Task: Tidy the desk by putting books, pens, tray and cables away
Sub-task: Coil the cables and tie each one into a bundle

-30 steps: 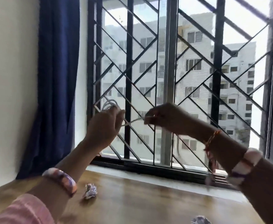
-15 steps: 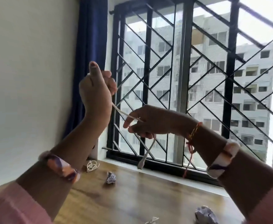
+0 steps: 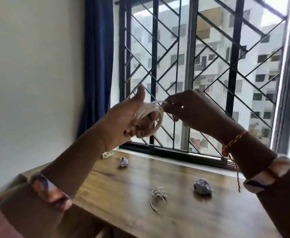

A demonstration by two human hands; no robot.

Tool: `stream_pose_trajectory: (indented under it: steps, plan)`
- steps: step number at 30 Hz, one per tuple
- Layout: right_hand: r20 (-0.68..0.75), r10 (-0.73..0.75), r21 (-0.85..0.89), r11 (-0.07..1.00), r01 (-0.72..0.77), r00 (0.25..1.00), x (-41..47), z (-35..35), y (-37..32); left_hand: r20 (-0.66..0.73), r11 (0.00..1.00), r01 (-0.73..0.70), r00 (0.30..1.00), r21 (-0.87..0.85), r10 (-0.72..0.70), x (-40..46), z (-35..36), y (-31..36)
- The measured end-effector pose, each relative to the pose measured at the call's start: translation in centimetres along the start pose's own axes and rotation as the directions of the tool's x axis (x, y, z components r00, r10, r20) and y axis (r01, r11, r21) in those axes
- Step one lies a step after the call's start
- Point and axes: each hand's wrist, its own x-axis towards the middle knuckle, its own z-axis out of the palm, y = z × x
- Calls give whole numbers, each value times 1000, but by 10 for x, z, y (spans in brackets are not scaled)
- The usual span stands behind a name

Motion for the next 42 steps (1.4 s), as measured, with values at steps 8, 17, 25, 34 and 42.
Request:
stream_pose_trajectory:
  steps: [8, 17, 25, 34, 42]
  plan:
    - [100, -148, -373, 911, 175, 984, -33, 27, -38, -603, 868, -353, 794, -349, 80, 23, 19, 3]
    - [-183, -337, -564, 805, 183, 923, 10, 39, -37, -450, 985, -96, 880, 144, 152, 71, -11, -9]
    - [-360, -216, 208, 930, 304, 908, 81, 73, -15, -71, 995, 9, 998, 101, -2, 92, -102, 5]
    - [-211, -216, 479, 827, 293, 953, 135, 102, -8, 43, 990, -8, 999, 144, 2, 95, -147, 5]
    - [-295, -162, 453, 844, 287, 942, 138, 110, -2, -134, 994, -61, 988, 89, 72, 93, -138, -2]
